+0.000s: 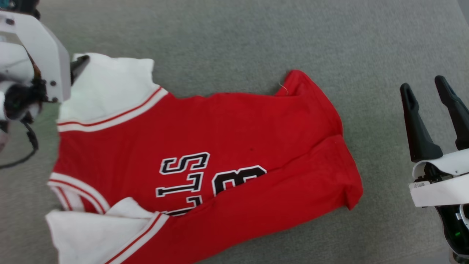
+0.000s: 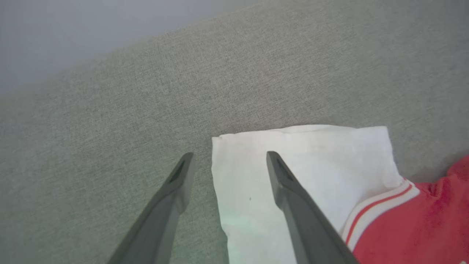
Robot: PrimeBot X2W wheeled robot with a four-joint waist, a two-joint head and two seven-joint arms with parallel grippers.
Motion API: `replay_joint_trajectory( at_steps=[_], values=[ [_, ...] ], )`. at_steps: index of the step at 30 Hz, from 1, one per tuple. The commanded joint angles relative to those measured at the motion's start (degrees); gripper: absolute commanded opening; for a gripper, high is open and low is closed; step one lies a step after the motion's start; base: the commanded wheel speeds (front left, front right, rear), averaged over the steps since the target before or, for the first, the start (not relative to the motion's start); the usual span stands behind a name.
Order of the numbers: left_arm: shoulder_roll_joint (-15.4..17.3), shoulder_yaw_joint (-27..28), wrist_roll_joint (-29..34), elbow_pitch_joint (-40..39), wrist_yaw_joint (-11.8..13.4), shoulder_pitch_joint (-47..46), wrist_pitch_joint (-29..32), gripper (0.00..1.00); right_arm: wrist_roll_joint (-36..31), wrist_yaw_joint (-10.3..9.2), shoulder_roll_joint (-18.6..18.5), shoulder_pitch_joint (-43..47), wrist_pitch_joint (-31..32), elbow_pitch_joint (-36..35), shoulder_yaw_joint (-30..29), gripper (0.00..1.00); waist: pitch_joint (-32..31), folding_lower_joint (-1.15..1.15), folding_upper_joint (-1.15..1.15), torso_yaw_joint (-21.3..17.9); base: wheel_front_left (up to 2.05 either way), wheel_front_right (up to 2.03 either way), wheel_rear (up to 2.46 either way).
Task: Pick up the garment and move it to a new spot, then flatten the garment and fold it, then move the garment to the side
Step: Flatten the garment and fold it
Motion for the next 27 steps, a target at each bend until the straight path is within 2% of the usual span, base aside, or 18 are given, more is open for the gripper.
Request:
replay_joint_trajectory(
  at_steps=[1,8,10,11,17,27],
  values=[
    [-0.2,-0.4,0.6,1.8,0.2,-1.6,1.5,1.0,0.4,-0.04,0.2,-0.9,-0.5,0.3,0.1,1.0,3.5,0.0,0.0,-2.9,0.0,0.0,0.0],
    [-1.7,-2.0,-0.3,9.3,1.5,-2.6,7.9,1.0,1.1,-0.04,0.0,-1.6,-0.7,1.1,0.2,1.0,4.9,0.0,0.0,-3.6,0.0,0.0,0.0],
    [-2.6,-2.2,-1.5,10.7,1.7,-1.8,9.9,0.42,1.5,-0.04,0.2,-1.8,-0.2,1.2,0.1,1.0,5.0,0.0,0.0,-3.4,0.0,0.0,0.0],
    [-3.0,-2.3,-1.9,11.1,1.6,-1.5,10.4,0.0,2.0,-0.04,0.4,-1.9,0.3,1.3,0.0,1.0,5.0,0.0,0.0,-3.3,0.0,0.0,0.0],
    [-4.0,-2.5,-2.7,11.6,0.9,-1.1,10.9,0.0,3.9,-0.04,0.9,-3.0,4.7,2.0,0.2,1.0,4.9,0.0,0.0,-2.5,0.0,0.0,0.0],
    [-7.5,-2.8,-1.9,11.6,0.1,-3.1,9.0,0.0,5.7,-0.04,1.6,-12.4,23.4,8.2,2.3,1.0,4.8,0.0,0.0,0.6,0.0,0.0,0.0]
  ],
)
